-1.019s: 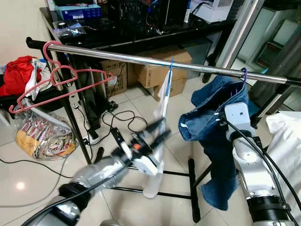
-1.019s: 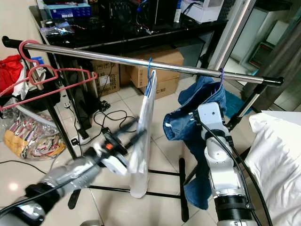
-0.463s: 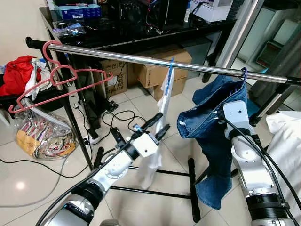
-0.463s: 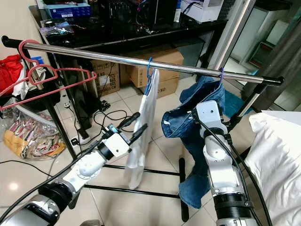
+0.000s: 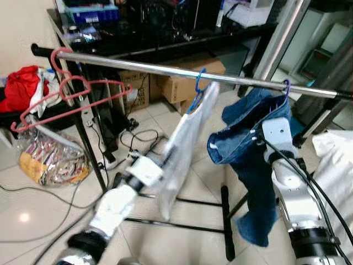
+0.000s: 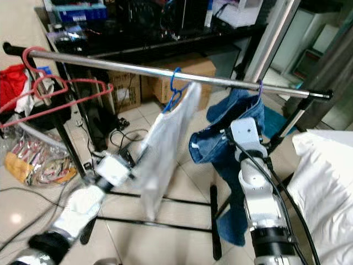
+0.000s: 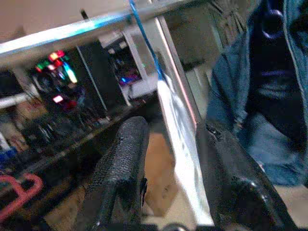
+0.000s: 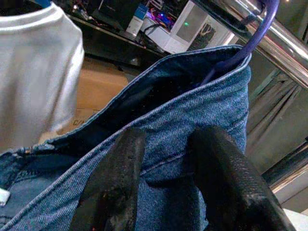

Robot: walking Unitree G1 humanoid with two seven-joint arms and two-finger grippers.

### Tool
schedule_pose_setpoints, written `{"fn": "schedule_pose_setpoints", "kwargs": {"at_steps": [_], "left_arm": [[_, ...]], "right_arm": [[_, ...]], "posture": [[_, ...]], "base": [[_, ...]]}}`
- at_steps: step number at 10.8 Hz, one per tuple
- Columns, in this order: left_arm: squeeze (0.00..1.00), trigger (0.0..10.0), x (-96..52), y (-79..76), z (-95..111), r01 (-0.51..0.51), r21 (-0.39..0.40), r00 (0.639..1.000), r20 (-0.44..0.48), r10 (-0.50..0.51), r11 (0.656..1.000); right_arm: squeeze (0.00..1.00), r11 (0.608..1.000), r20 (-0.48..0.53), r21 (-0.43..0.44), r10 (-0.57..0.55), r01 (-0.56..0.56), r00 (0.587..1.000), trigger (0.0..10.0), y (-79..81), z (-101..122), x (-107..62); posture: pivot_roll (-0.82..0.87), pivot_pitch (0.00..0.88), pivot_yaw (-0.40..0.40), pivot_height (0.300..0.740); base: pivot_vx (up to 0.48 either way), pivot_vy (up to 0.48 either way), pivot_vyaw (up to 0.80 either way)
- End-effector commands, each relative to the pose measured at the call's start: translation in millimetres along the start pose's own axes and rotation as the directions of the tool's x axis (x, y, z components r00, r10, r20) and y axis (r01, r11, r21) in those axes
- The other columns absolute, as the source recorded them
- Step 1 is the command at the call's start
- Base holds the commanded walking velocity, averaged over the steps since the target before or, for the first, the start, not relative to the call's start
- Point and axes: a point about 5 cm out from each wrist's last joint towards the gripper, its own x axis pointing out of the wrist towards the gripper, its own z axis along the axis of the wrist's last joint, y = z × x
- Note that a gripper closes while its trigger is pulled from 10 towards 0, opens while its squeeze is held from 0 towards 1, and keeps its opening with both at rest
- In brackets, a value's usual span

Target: Hang hanger

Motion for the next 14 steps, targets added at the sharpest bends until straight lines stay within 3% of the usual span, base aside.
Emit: {"fn": "schedule_pose_setpoints", "kwargs": {"at_steps": [1,3,5,6,7,8,10,11,14], "left_arm": [[0.00,10.0,5.1,1.8,9,-0.003,0.018,0.999,0.040,0.002,1.000],[0.00,10.0,21.7,5.6,35,-0.005,0.081,0.988,0.154,-0.007,0.997],[0.00,10.0,40.6,4.6,62,0.023,0.074,0.969,0.243,-0.040,0.997],[0.00,10.0,44.1,-1.6,60,0.075,0.026,0.972,0.221,-0.079,0.997],[0.00,10.0,44.9,-7.9,46,0.115,-0.065,0.985,0.138,-0.106,0.991],[0.00,10.0,43.1,-9.2,29,0.106,-0.176,0.994,0.046,-0.099,0.979],[0.00,10.0,41.4,-7.6,23,0.085,-0.264,0.996,0.000,-0.088,0.961],[0.00,10.0,35.6,-9.5,21,0.117,-0.246,0.992,-0.006,-0.122,0.962],[0.00,10.0,29.9,-14.5,15,0.214,-0.172,0.975,-0.025,-0.222,0.961]], "right_arm": [[0.00,1.000,-0.002,0.000,-0.013,0.013,1.000,10.0,-3.5,0,1.6],[0.00,1.000,0.000,0.006,-0.007,0.007,1.000,10.0,-0.5,1,2.3],[0.00,1.000,0.001,0.011,-0.012,0.012,1.000,10.0,-0.4,1,2.7],[0.00,1.000,0.001,0.012,-0.013,0.013,1.000,10.0,0.1,1,2.3],[0.00,1.000,0.001,0.015,-0.013,0.013,1.000,10.0,1.9,1,2.4],[0.00,1.000,0.004,0.017,-0.016,0.016,1.000,10.0,2.1,2,2.7],[0.00,1.000,-0.008,-0.007,-0.020,0.020,1.000,10.0,0.2,0,3.4],[0.00,0.998,-0.017,-0.061,-0.026,0.025,1.000,10.0,-2.1,-2,2.6],[0.00,0.993,0.086,-0.011,-0.116,0.117,0.990,10.0,-17.3,19,1.3]], "posture": [[0.18,0.000,-0.082,0.740],[0.19,0.000,-0.082,0.740],[0.18,0.000,-0.077,0.740],[0.18,0.000,-0.076,0.740],[0.18,0.000,-0.072,0.740],[0.18,0.000,-0.070,0.740],[0.18,0.000,-0.070,0.740],[0.17,0.000,-0.068,0.740],[0.17,0.000,-0.070,0.740]], "base": [[0.000,0.000,0.00],[0.000,0.000,0.00],[0.000,0.000,0.00],[0.000,0.000,0.00],[0.000,0.000,0.00],[0.000,0.000,0.00],[0.000,0.000,0.00],[0.000,0.000,0.00],[0.000,0.000,0.00]]}}
